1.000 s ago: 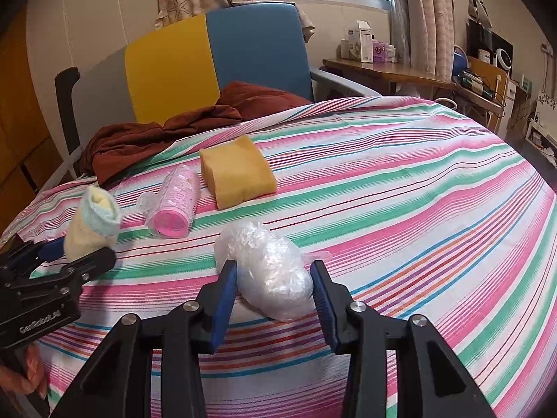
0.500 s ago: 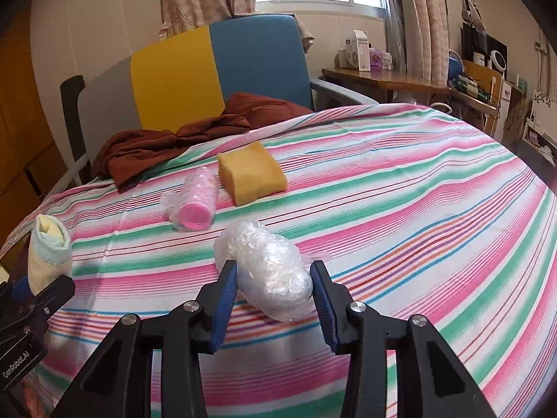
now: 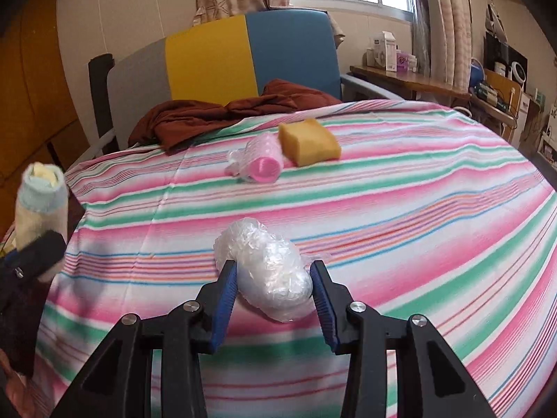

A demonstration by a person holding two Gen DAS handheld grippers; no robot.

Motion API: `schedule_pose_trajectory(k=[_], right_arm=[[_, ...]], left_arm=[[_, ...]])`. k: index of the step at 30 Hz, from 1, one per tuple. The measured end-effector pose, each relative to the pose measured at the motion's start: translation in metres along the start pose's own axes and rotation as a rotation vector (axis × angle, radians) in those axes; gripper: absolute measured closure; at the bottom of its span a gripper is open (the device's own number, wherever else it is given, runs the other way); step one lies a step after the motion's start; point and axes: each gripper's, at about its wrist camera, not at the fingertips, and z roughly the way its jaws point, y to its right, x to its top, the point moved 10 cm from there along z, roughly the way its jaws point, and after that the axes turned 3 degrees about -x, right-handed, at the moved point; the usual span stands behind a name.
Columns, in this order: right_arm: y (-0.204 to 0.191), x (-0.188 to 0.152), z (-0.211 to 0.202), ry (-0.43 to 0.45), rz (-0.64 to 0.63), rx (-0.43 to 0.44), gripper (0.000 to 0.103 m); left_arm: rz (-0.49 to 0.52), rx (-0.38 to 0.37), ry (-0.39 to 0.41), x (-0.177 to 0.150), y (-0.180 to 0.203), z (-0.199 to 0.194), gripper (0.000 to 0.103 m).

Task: Organize objects
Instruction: 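Carry the white bundle into the tray and open the right gripper while the left releases the sock there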

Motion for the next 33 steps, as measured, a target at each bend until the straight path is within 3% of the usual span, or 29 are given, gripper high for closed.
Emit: schedule_pose_trajectory(k=[7, 13, 22, 25, 33], right_arm=[[-0.029, -0.011, -0.020, 0.003, -0.011, 0.061, 0.061], [-0.082, 0.009, -0.044, 0.042, -0.069, 0.159, 0.061], [-0.200, 0.035, -0.070, 0.055, -0.241, 0.343, 0.061], [-0.241, 0.041, -0.071, 0.034, -0.305, 0.399, 0.061], [-0.336, 0.049, -0.053, 0.022, -0.562, 0.409, 0.061]], left_arm=[[-0.035, -0.003, 0.045, 0.012, -0.022, -0.043, 0.039], [-0.090, 0.045, 0.059, 0.018, -0.069, -0.072, 0.039], [-0.204, 0.161, 0.048, 0.010, -0.163, -0.103, 0.039], [-0.258, 0.186, 0.010, 0.002, -0.195, -0.105, 0.039], [-0.378, 0.223, -0.071, -0.019, -0.245, -0.106, 0.039]])
